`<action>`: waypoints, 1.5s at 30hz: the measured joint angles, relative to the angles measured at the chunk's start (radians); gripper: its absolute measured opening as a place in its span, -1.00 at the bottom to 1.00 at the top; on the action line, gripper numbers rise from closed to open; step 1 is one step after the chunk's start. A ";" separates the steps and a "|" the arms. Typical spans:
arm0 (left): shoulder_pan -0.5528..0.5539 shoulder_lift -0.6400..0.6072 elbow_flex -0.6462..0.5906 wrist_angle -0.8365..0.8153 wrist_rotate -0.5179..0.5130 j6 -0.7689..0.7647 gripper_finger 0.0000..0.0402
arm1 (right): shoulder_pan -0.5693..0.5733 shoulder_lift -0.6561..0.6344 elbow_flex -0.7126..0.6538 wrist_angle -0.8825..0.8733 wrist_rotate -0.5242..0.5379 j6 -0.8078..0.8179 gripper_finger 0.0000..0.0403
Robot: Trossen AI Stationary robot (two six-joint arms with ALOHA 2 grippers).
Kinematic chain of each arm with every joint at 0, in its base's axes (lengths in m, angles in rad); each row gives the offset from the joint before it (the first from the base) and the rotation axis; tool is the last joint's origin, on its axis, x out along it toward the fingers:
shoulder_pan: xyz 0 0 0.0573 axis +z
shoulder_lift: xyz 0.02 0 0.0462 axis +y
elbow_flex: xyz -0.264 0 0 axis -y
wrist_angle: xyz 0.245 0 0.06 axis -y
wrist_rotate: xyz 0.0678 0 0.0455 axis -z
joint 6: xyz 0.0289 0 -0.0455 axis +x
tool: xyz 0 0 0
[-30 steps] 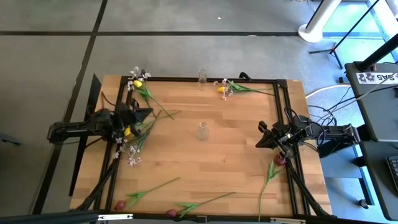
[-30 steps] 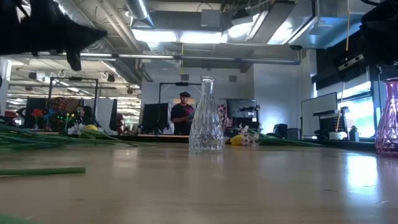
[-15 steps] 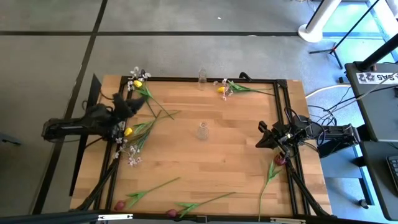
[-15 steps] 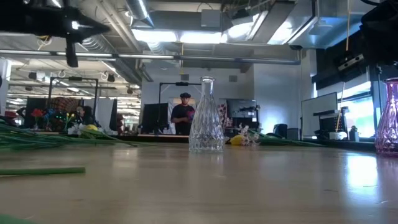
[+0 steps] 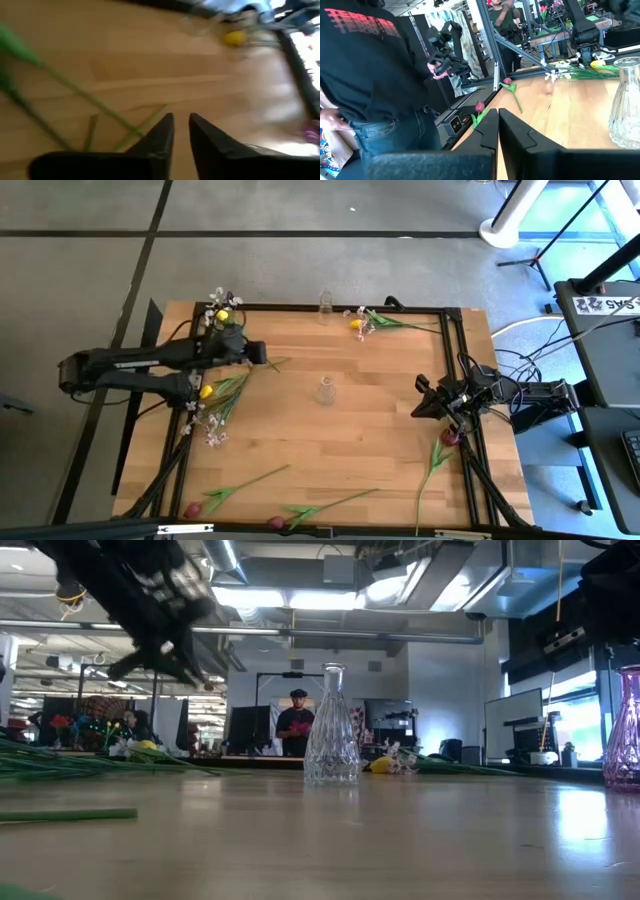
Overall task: Sort flowers into vase by color
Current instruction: Put the top left yellow flower into the top vase
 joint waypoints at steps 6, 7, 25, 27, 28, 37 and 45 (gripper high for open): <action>0.227 0.076 0.000 0.007 -0.047 -0.091 -0.29 | 0.000 0.000 0.000 0.000 0.000 0.000 -0.93; 0.264 0.096 0.000 0.014 -0.042 -0.108 -0.24 | 0.000 0.000 0.000 0.000 0.000 0.000 -0.93; 0.380 0.476 0.000 0.088 -0.064 -0.513 -0.16 | 0.000 0.000 0.000 0.000 0.000 0.000 -0.93; 0.391 0.501 0.000 0.152 -0.073 -0.514 -0.16 | 0.000 0.000 0.000 0.000 0.000 0.000 -0.93; 0.398 0.516 0.000 0.179 -0.080 -0.515 -0.16 | 0.000 0.000 0.000 0.000 0.000 0.000 -0.93; 0.466 0.602 0.004 0.235 -0.078 -0.562 -0.31 | 0.000 0.000 0.000 0.000 0.000 0.000 -0.93; 0.464 0.604 0.061 0.235 -0.107 -0.524 -0.94 | 0.000 0.000 0.000 0.000 0.000 0.000 -0.93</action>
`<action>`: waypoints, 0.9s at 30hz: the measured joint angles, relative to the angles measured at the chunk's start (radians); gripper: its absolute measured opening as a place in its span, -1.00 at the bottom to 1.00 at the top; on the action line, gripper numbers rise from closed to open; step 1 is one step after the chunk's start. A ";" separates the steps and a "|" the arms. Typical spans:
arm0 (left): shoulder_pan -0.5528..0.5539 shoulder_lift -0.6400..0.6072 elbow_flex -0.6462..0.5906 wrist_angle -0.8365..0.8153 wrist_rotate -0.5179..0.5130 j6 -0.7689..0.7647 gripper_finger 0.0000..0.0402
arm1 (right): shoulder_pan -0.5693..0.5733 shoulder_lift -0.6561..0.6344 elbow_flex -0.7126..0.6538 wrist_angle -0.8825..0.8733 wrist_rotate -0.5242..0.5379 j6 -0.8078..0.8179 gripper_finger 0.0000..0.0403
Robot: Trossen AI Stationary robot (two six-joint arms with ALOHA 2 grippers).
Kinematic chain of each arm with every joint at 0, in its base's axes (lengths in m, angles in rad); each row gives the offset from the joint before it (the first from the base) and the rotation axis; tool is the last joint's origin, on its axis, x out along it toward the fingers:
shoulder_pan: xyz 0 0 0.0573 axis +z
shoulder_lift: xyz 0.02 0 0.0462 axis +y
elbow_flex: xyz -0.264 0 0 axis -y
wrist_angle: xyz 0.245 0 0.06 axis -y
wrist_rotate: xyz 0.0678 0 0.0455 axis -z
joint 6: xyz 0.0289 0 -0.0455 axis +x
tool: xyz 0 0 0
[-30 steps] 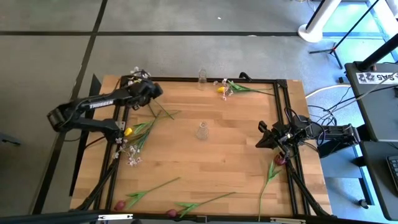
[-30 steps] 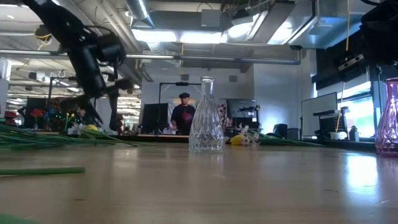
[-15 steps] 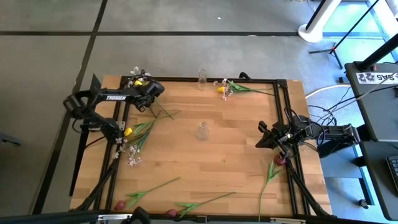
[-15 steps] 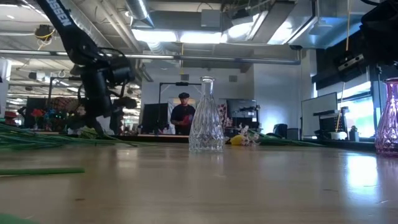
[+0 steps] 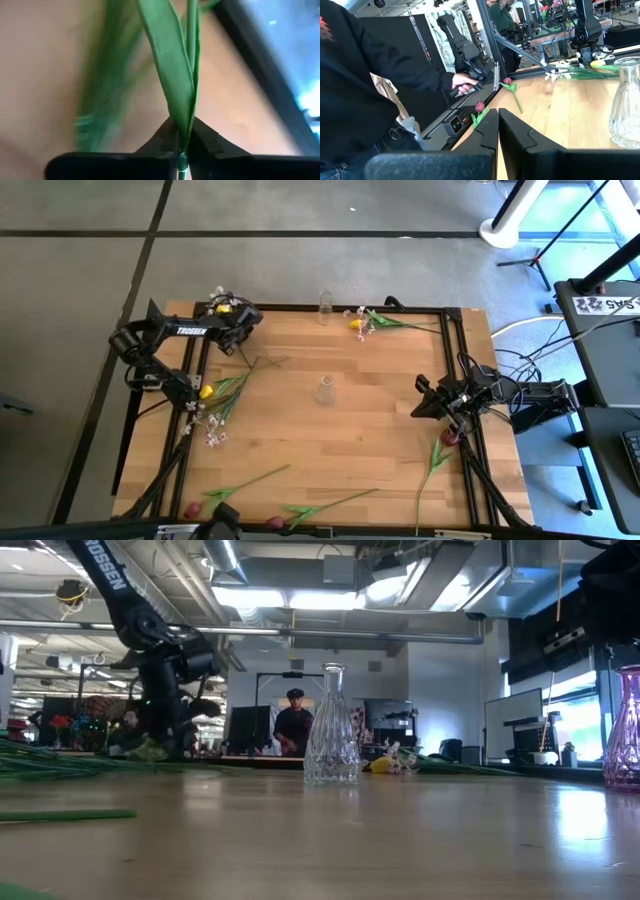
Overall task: Sort flowers into vase by color
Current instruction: Put the top left yellow flower into the top vase
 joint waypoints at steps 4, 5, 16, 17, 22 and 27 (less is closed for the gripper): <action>-0.062 -0.020 0.093 0.009 -0.003 0.119 -0.95 | 0.000 0.000 0.000 0.000 0.000 0.000 -0.93; -0.086 -0.031 0.127 0.013 -0.014 0.155 -0.96 | 0.000 0.000 0.000 0.000 0.000 0.000 -0.93; -0.356 -0.258 0.468 0.281 -0.089 1.009 -0.97 | 0.000 0.000 0.000 0.000 0.000 0.000 -0.93; -0.363 -0.268 0.489 0.305 -0.081 1.071 -0.97 | 0.000 0.000 0.000 0.000 0.000 0.000 -0.93; -0.366 -0.273 0.560 0.372 -0.018 1.212 -0.98 | 0.000 0.000 0.000 0.000 0.000 0.000 -0.93; -0.333 -0.192 0.535 0.661 0.202 1.350 -0.97 | 0.000 0.000 0.000 0.000 0.000 0.000 -0.93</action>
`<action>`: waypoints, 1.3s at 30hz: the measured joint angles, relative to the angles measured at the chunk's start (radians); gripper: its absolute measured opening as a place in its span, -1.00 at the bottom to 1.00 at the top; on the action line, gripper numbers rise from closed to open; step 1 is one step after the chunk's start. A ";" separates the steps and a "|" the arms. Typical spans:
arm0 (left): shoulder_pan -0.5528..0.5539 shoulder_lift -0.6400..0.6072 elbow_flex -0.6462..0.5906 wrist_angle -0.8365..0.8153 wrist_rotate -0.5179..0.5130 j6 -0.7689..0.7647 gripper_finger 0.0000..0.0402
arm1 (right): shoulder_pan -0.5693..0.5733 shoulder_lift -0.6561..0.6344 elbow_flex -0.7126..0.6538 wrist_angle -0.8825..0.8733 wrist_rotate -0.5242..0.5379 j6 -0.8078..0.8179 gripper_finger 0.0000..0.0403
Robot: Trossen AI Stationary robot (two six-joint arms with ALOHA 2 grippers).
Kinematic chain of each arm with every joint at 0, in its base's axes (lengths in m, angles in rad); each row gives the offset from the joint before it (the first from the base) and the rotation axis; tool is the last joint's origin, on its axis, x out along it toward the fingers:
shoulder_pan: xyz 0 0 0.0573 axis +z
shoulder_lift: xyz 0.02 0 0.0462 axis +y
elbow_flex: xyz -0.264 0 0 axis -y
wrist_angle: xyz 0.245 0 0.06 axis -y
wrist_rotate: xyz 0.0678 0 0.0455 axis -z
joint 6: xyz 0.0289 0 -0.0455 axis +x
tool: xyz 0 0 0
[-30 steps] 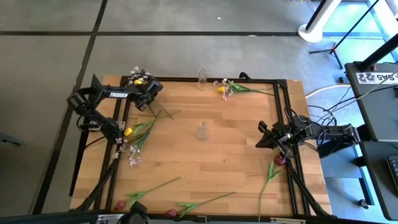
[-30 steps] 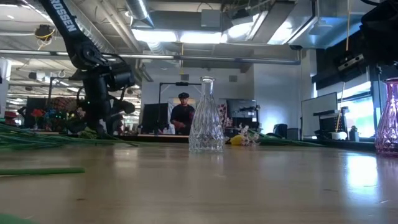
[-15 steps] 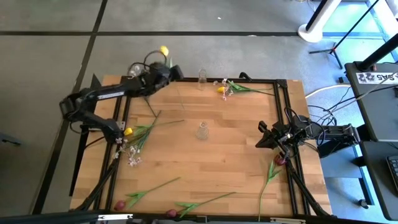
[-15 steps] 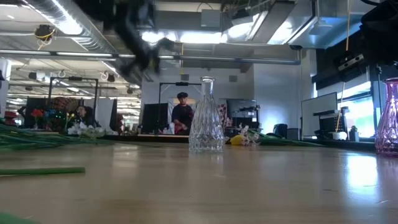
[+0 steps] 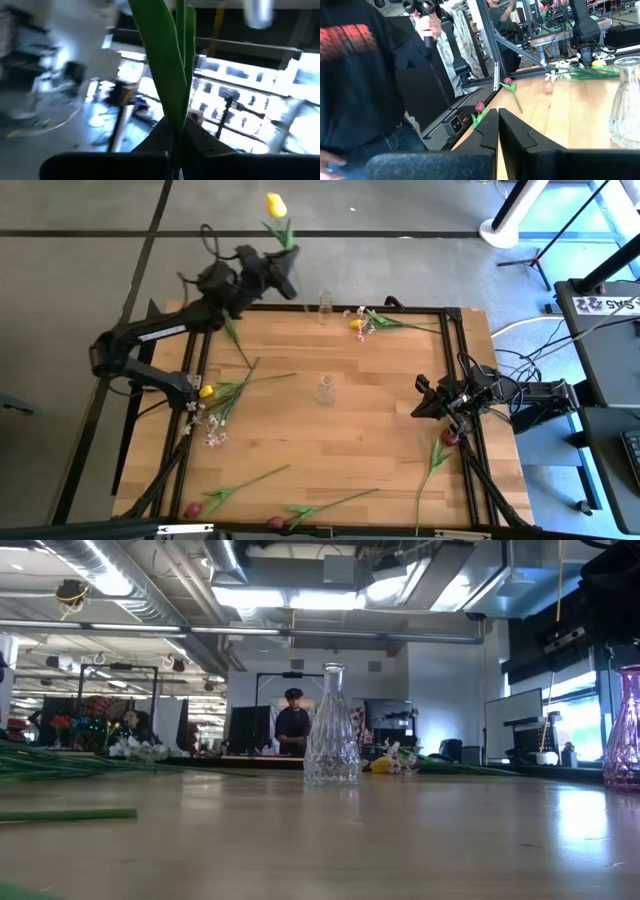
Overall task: Sort flowers into vase by color
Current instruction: Put the top left yellow flower into the top vase
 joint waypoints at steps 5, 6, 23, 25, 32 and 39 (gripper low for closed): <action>0.047 0.114 -0.007 0.106 0.087 0.142 -0.97 | 0.000 0.000 0.000 0.000 0.000 0.000 -0.93; 0.046 0.134 -0.007 0.140 0.093 0.166 -0.97 | 0.000 0.000 0.000 0.000 0.000 0.000 -0.93; 0.071 0.465 -0.008 0.611 0.160 0.392 -0.97 | 0.000 0.000 0.000 0.000 0.000 0.000 -0.93; 0.087 0.487 -0.008 0.615 0.149 0.365 -0.97 | 0.000 0.000 0.000 0.000 0.000 0.000 -0.93; 0.176 0.519 -0.002 0.595 0.161 0.248 -0.97 | 0.000 0.000 0.000 0.000 0.000 0.000 -0.93; 0.154 0.524 -0.001 0.576 0.188 0.183 -0.96 | 0.000 0.000 0.000 0.000 0.000 0.000 -0.93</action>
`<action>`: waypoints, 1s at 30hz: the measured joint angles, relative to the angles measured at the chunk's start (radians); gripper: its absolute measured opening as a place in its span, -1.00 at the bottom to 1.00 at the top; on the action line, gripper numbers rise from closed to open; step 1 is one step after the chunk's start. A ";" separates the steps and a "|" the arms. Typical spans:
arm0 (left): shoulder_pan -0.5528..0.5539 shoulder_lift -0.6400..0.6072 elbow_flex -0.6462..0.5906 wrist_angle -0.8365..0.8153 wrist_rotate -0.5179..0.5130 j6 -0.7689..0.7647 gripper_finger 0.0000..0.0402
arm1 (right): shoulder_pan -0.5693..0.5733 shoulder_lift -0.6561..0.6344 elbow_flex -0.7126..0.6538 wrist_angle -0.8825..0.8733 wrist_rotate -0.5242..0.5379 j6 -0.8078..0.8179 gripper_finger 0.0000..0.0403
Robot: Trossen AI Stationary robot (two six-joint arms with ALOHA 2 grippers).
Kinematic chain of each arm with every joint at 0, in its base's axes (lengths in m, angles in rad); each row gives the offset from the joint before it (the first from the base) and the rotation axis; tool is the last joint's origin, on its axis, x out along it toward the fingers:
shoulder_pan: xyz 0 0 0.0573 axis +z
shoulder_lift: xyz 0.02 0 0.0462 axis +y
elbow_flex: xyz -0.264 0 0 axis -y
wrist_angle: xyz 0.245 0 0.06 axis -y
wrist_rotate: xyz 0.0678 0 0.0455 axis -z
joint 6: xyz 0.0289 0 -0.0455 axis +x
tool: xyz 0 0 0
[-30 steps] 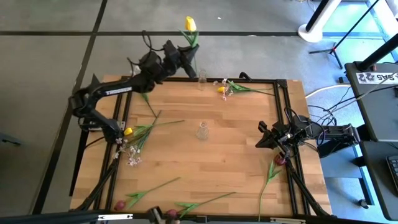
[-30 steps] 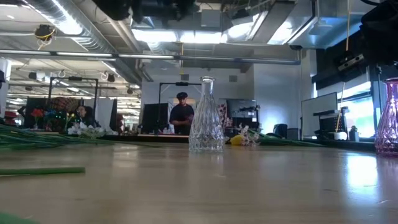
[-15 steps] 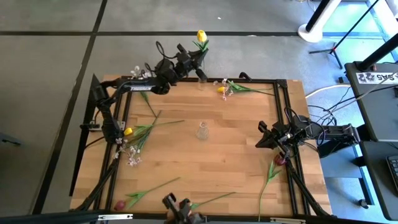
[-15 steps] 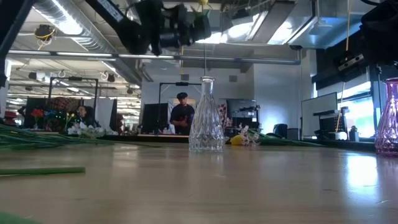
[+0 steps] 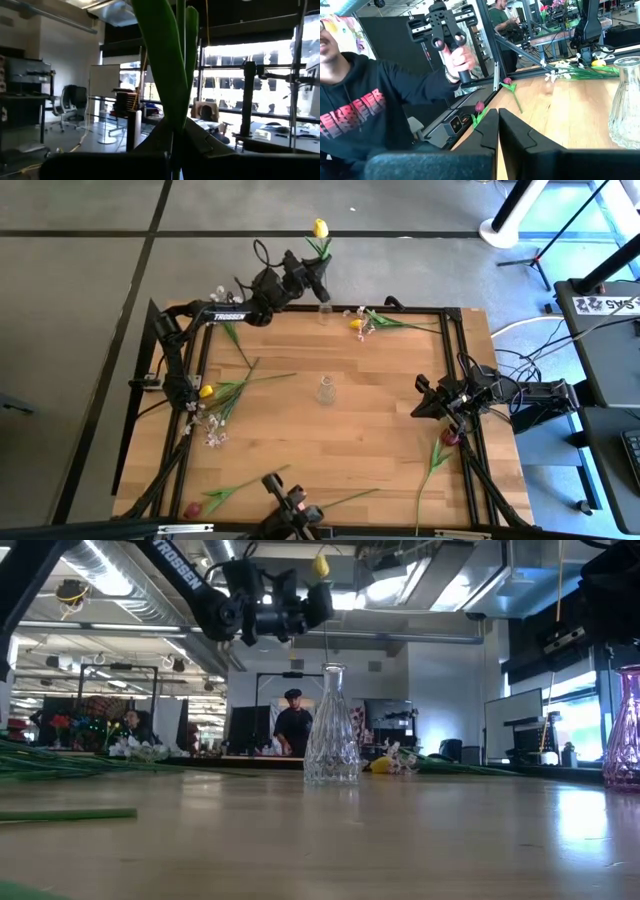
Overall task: Sort flowers into vase by color
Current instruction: Put the top left yellow flower into the top vase
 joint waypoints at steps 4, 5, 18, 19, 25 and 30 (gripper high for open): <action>-0.009 0.000 0.000 -0.022 -0.040 0.054 -0.96 | 0.000 0.000 0.000 0.000 0.000 0.000 -0.93; -0.010 0.003 0.000 -0.027 -0.042 0.072 -0.96 | 0.000 0.000 0.000 0.000 0.000 0.000 -0.93; -0.010 0.008 0.001 -0.193 -0.055 0.046 -0.86 | 0.000 0.000 0.000 0.000 0.000 0.000 -0.93; -0.011 0.008 0.001 -0.214 -0.066 0.036 -0.83 | 0.000 0.000 0.000 0.000 0.000 0.000 -0.93; -0.010 0.007 0.002 -0.362 -0.090 0.006 -0.57 | 0.000 0.000 0.000 0.000 0.000 0.000 -0.93; -0.010 -0.007 0.061 -0.631 -0.055 -0.020 -0.35 | 0.000 0.000 0.000 0.000 0.011 0.000 -0.93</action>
